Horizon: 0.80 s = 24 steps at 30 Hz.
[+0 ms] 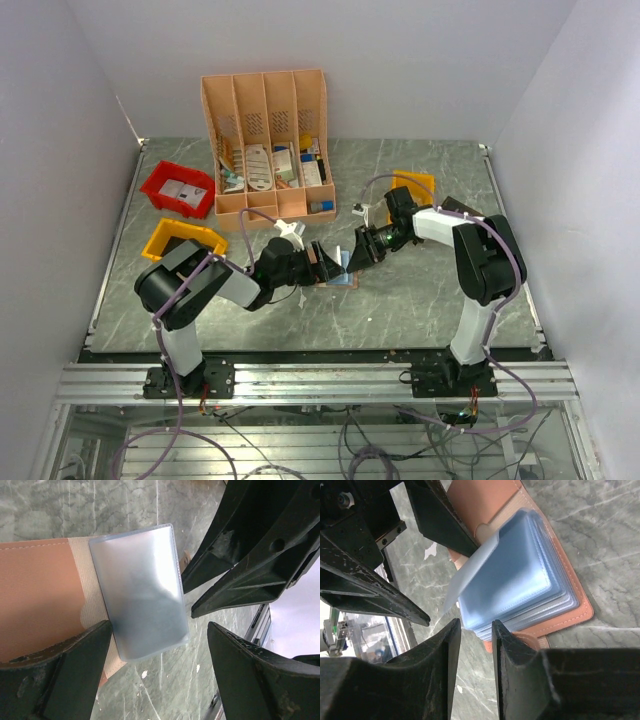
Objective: Put the credit cards into the card holder
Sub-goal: Open the card holder at the center of the board.
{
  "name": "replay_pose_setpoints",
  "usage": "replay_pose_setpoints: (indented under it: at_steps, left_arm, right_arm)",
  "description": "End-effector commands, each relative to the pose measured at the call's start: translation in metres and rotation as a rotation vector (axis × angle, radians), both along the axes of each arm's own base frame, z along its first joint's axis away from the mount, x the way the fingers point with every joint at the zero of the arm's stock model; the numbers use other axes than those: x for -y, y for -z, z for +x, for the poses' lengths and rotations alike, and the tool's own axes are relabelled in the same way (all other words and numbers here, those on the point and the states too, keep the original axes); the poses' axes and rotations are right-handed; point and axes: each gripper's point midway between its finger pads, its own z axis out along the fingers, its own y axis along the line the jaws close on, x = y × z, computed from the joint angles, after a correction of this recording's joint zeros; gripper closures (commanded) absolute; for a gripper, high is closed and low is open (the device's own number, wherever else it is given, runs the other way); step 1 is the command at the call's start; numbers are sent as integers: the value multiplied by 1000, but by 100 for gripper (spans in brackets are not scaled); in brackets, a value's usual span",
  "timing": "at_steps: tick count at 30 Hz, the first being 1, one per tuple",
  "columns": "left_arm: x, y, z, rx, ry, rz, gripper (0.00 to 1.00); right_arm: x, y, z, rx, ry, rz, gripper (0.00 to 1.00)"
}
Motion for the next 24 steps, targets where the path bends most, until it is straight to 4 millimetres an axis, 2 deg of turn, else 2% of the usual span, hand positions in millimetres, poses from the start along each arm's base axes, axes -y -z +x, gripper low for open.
replay_pose_setpoints:
  at_steps: [1,14,24]
  left_arm:
    - [-17,43,-18,-106,-2,98,10]
    - [-14,43,-20,-103,23,80,10]
    - [-12,40,-22,-90,46,68,10]
  right_arm:
    - [0,8,-3,-51,13,7,67]
    - [-8,16,-8,-115,9,34,65]
    - [-17,8,-10,-140,4,97,65]
